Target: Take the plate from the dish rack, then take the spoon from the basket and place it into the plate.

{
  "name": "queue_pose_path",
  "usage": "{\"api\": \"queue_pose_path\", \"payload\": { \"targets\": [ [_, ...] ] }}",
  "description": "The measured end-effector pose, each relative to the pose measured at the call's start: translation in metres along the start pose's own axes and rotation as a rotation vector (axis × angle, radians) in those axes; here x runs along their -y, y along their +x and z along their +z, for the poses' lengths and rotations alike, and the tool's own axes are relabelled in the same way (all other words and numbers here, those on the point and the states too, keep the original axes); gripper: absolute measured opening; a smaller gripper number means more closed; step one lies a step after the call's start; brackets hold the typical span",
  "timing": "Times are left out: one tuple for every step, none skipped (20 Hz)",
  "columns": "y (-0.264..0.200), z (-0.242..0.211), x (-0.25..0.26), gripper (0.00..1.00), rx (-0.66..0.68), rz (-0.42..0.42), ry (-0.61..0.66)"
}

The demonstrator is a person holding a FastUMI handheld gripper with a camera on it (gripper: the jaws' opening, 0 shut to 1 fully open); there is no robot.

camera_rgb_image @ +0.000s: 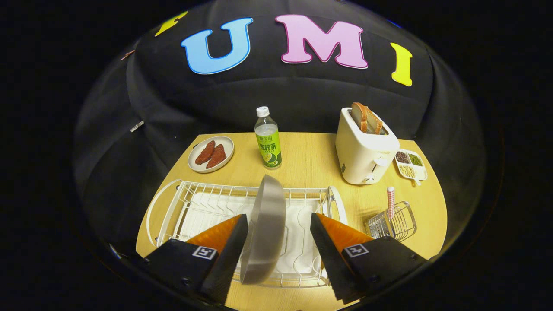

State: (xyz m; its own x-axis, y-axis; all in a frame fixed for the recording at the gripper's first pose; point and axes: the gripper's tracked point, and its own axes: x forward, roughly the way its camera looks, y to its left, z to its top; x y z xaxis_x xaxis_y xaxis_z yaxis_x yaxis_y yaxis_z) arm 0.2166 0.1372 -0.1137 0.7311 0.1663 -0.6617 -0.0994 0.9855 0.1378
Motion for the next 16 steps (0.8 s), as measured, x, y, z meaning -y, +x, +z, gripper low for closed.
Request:
{"api": "queue_pose_path", "payload": {
  "targets": [
    [0.004, -0.003, 0.0, 0.85, -0.015, -0.002, 0.007],
    [0.007, -0.006, -0.002, 0.74, -0.034, 0.004, 0.016],
    [0.009, -0.009, -0.006, 0.67, -0.052, 0.012, 0.027],
    [0.01, -0.011, -0.008, 0.6, -0.061, 0.007, 0.037],
    [0.012, -0.011, -0.007, 0.51, -0.056, -0.004, 0.04],
    [0.011, -0.008, -0.009, 0.42, -0.058, -0.008, 0.036],
    [0.011, -0.011, -0.009, 0.4, -0.068, -0.021, 0.034],
    [0.011, -0.01, -0.009, 0.38, -0.07, -0.033, 0.041],
    [0.011, -0.009, -0.01, 0.36, -0.068, -0.048, 0.042],
    [0.009, -0.006, -0.008, 0.33, -0.062, -0.067, 0.033],
    [0.008, -0.004, -0.008, 0.32, -0.058, -0.083, 0.015],
    [0.006, -0.002, -0.013, 0.31, -0.053, -0.088, -0.004],
    [0.005, 0.0, -0.016, 0.31, -0.046, -0.098, -0.025],
    [0.003, 0.006, -0.019, 0.31, -0.035, -0.107, -0.044],
    [0.0, 0.013, -0.02, 0.31, -0.016, -0.118, -0.065],
    [-0.001, 0.02, -0.022, 0.31, 0.002, -0.128, -0.092]
  ]
}}
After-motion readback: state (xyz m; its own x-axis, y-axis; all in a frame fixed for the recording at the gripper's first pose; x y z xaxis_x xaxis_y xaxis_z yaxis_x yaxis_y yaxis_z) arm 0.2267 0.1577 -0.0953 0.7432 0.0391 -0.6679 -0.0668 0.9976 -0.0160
